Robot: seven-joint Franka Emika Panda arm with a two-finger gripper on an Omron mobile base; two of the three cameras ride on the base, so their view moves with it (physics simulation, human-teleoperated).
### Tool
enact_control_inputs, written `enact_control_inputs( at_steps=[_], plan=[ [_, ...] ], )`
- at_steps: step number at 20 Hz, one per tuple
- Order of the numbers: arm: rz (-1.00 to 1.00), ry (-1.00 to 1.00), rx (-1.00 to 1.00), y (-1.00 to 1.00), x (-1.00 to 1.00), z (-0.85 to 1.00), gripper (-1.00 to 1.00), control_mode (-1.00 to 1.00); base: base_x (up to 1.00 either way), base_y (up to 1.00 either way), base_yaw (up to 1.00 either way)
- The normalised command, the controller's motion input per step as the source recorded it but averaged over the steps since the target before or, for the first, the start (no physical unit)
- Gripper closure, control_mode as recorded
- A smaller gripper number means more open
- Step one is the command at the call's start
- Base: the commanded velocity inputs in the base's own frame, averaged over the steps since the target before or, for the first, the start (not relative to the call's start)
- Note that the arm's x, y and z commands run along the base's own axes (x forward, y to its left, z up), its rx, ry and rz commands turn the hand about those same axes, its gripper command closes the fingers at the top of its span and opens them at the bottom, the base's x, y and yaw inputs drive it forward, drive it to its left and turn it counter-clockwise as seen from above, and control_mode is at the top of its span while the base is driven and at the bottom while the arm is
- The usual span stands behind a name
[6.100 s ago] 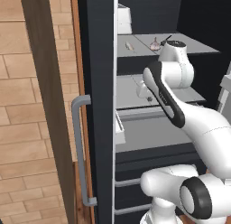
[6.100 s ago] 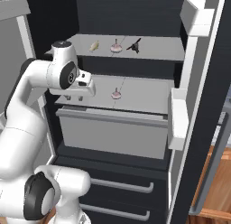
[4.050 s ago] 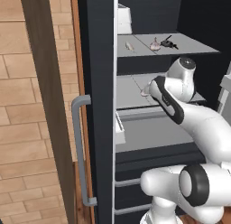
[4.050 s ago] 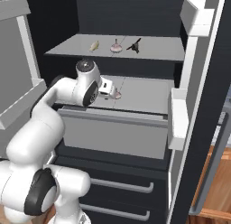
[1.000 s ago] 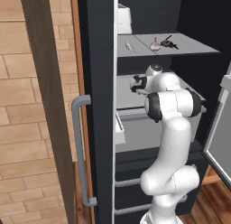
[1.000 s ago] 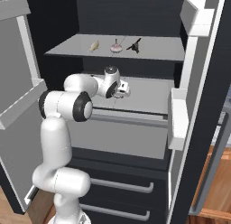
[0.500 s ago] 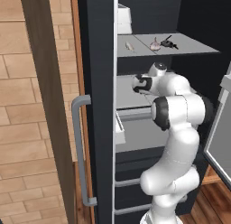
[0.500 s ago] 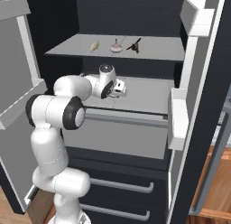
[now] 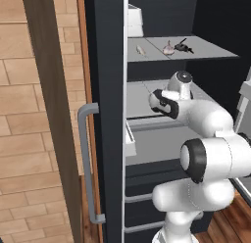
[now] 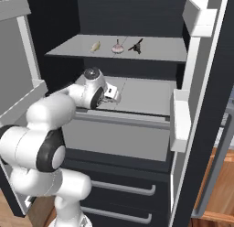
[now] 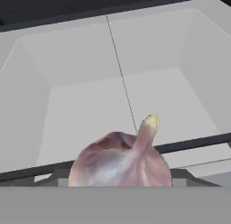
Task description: Place one garlic and one fish in each tupperware on the nearby counter, to pack two identical lunches.
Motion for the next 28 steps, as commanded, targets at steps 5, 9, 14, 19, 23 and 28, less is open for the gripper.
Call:
enact_control_inputs(
  at_steps=[5,9,14,19,23,28],
  plan=[
    [-0.13,0.06,0.06,0.03,-0.89,1.00,1.00,-1.00,0.00,0.00,0.00],
    [-0.03,0.06,0.01,0.13,-0.92,0.98,1.00,-1.00,0.00,0.00,0.00],
    [-0.01,0.12,0.06,0.25,-0.99,0.33,1.00,-1.00,0.00,0.00,0.00],
    [-0.15,0.06,0.16,0.13,-1.00,-0.02,1.00,-1.00,0.00,0.00,0.00],
    [-0.22,0.00,0.19,0.00,-1.00,-0.05,1.00,-1.00,0.00,0.00,0.00],
    [-0.06,0.00,0.03,0.00,-0.20,0.00,1.00,1.00,-0.80,-0.08,-0.28]
  ],
)
